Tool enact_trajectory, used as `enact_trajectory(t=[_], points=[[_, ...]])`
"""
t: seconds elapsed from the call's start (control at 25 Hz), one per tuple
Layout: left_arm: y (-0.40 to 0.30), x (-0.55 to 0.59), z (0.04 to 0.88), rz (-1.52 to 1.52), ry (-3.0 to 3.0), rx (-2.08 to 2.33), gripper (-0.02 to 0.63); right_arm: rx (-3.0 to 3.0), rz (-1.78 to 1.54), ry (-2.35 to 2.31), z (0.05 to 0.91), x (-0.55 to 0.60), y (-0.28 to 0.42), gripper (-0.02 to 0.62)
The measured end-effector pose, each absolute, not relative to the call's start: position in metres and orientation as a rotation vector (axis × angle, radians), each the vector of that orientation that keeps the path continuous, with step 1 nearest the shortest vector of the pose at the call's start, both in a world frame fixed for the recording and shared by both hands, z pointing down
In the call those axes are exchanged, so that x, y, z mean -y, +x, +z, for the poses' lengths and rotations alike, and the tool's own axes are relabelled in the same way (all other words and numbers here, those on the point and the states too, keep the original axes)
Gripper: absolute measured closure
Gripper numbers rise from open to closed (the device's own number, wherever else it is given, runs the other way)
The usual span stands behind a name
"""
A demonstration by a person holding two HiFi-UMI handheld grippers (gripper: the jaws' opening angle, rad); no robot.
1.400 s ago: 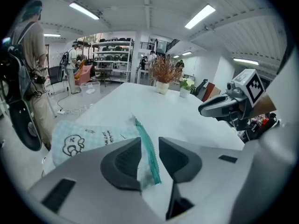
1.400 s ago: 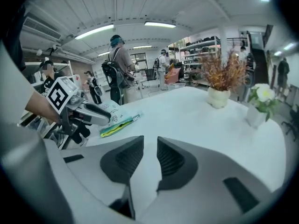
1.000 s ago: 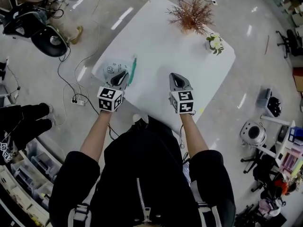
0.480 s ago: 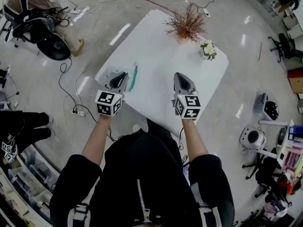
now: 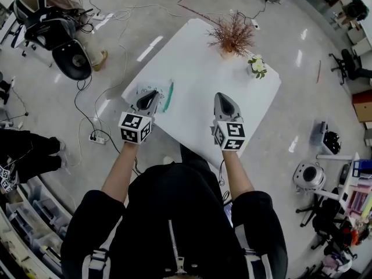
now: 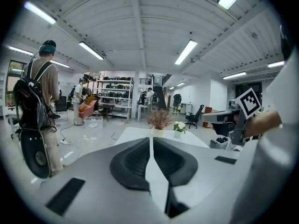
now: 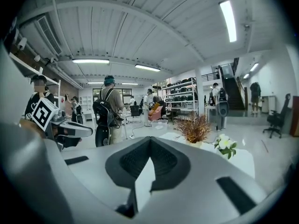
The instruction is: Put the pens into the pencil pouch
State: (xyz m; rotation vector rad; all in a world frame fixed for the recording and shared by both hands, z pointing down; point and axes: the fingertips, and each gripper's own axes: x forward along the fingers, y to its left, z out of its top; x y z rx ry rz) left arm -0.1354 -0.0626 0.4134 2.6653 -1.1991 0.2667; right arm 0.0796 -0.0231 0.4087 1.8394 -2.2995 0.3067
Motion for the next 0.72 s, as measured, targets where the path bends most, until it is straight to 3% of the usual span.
enact_trajectory(t=[0.72], points=[[-0.148, 0.067, 0.421, 0.277, 2.641, 1.213, 0.565, 2.304, 0.330, 1.805, 0.420, 0.024, 0.064, 0.586]])
